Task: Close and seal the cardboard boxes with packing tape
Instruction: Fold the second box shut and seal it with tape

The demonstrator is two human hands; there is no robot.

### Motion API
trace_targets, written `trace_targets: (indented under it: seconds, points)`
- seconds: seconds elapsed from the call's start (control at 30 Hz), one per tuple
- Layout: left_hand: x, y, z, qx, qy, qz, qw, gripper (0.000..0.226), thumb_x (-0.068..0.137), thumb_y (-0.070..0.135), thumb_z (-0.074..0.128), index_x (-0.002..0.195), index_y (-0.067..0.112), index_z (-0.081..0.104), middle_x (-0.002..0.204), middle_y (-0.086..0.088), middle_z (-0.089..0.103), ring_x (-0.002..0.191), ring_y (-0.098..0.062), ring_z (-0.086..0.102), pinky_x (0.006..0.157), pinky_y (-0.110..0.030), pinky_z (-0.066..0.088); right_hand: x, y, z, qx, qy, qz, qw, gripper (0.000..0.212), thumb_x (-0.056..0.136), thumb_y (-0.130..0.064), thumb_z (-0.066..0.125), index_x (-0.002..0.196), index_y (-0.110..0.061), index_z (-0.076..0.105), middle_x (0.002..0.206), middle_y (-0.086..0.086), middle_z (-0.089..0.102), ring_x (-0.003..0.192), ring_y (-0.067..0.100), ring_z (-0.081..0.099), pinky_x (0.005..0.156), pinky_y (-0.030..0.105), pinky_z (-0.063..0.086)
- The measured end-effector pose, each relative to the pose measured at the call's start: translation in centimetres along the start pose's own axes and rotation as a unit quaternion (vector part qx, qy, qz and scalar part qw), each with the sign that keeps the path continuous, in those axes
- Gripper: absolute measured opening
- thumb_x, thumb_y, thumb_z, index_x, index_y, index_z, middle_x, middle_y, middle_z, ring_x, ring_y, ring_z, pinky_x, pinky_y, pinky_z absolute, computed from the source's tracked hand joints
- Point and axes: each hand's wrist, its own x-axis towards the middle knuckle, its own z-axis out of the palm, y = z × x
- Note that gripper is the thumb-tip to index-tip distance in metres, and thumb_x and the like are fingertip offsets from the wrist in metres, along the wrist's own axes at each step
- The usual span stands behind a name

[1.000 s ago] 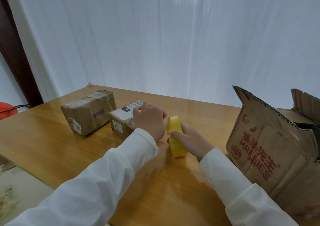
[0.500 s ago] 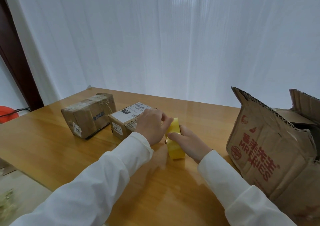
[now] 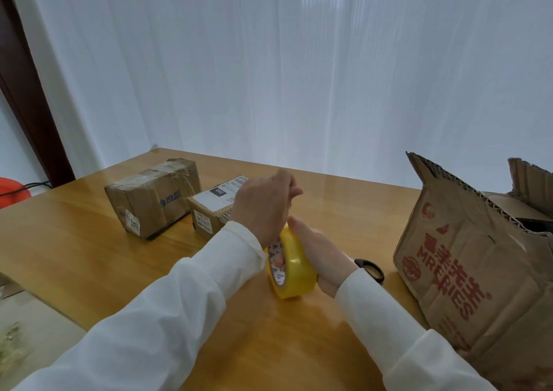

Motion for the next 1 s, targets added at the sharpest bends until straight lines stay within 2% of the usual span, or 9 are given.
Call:
trace_targets:
  seconds: [0.13, 0.27, 0.37, 0.53, 0.73, 0.8, 0.87, 0.93, 1.0]
  points:
    - [0.4, -0.4, -0.5, 0.003, -0.039, -0.012, 0.999, 0.028, 0.099, 0.033, 0.044, 0.103, 0.009, 0.056, 0.09, -0.006, 0.07, 0.079, -0.034, 0.062, 0.069, -0.035, 0.042, 0.4, 0.2, 0.0, -0.046, 0.016, -0.002, 0.999, 0.06, 0.098, -0.054, 0.034, 0.103, -0.001, 0.064, 0.066, 0.006, 0.071, 0.063, 0.02, 0.066, 0.074, 0.034, 0.057]
    - [0.8, -1.8, -0.5, 0.025, -0.064, -0.09, 0.994, 0.028, 0.101, 0.037, 0.036, 0.109, 0.014, 0.049, 0.098, -0.001, 0.068, 0.086, -0.03, 0.062, 0.071, -0.033, 0.043, -0.4, 0.3, 0.7, -0.075, -0.043, -0.026, 0.996, 0.053, 0.095, -0.054, 0.04, 0.106, -0.005, 0.06, 0.072, 0.001, 0.072, 0.071, 0.018, 0.066, 0.075, 0.032, 0.055]
    - [1.0, -3.0, -0.6, 0.031, -0.091, -0.132, 0.987, 0.022, 0.101, 0.032, 0.036, 0.109, 0.014, 0.046, 0.103, 0.0, 0.068, 0.088, -0.028, 0.063, 0.071, -0.033, 0.044, -0.7, 0.3, 1.2, -0.104, -0.066, -0.049, 0.991, 0.045, 0.096, -0.048, 0.043, 0.093, -0.008, 0.063, 0.072, -0.001, 0.071, 0.075, 0.018, 0.064, 0.082, 0.035, 0.054]
    - [0.3, -2.8, -0.7, -0.008, -0.058, -0.118, 0.991, 0.029, 0.099, 0.037, 0.029, 0.108, 0.014, 0.044, 0.089, 0.001, 0.068, 0.079, -0.024, 0.065, 0.071, -0.035, 0.052, -0.7, 0.7, 1.5, -0.135, -0.005, -0.055, 0.989, 0.035, 0.094, -0.051, 0.046, 0.088, -0.017, 0.056, 0.066, 0.0, 0.069, 0.069, 0.018, 0.063, 0.087, 0.043, 0.051]
    - [-0.3, -3.3, -0.7, -0.004, -0.059, -0.092, 0.994, 0.035, 0.097, 0.041, 0.021, 0.11, 0.014, 0.039, 0.082, 0.001, 0.069, 0.07, -0.023, 0.065, 0.063, -0.033, 0.051, -1.3, -0.2, 1.1, -0.159, -0.091, -0.006, 0.983, 0.044, 0.086, -0.063, 0.041, 0.101, -0.024, 0.055, 0.091, -0.003, 0.072, 0.086, 0.011, 0.066, 0.085, 0.028, 0.052]
    - [-0.7, -3.0, -0.8, -0.04, -0.062, -0.093, 0.993, 0.025, 0.099, 0.037, 0.026, 0.108, 0.016, 0.036, 0.083, 0.001, 0.069, 0.069, -0.024, 0.066, 0.065, -0.035, 0.051, -1.9, -1.6, -0.4, -0.236, -0.064, -0.015, 0.97, 0.042, 0.09, -0.06, 0.039, 0.098, -0.024, 0.058, 0.094, -0.003, 0.067, 0.085, 0.011, 0.062, 0.082, 0.028, 0.051]
    - [-1.0, -2.7, -1.0, -0.083, -0.068, -0.096, 0.99, 0.01, 0.101, 0.029, 0.031, 0.103, 0.019, 0.033, 0.084, 0.002, 0.069, 0.068, -0.024, 0.066, 0.068, -0.04, 0.053, -2.1, -2.6, -3.0, -0.414, 0.059, -0.042, 0.907, 0.039, 0.094, -0.053, 0.042, 0.08, -0.019, 0.055, 0.076, 0.001, 0.056, 0.069, 0.015, 0.052, 0.068, 0.033, 0.048]
    - [-1.0, -2.3, -1.1, -0.097, -0.074, -0.095, 0.988, 0.009, 0.101, 0.028, 0.031, 0.102, 0.019, 0.032, 0.082, 0.001, 0.068, 0.068, -0.027, 0.066, 0.071, -0.042, 0.052, -2.4, -2.6, -5.6, -0.579, 0.163, 0.015, 0.799, 0.042, 0.094, -0.044, 0.046, 0.064, -0.016, 0.039, 0.063, 0.001, 0.044, 0.057, 0.017, 0.04, 0.051, 0.028, 0.034]
    - [-1.0, -1.7, -1.1, -0.091, -0.074, -0.09, 0.989, 0.02, 0.101, 0.033, 0.027, 0.107, 0.016, 0.036, 0.073, -0.002, 0.065, 0.069, -0.029, 0.065, 0.07, -0.041, 0.052, -2.6, -1.5, -6.9, -0.669, 0.168, 0.114, 0.715, 0.041, 0.095, -0.039, 0.046, 0.063, -0.017, 0.035, 0.063, 0.0, 0.04, 0.056, 0.014, 0.04, 0.046, 0.023, 0.028]
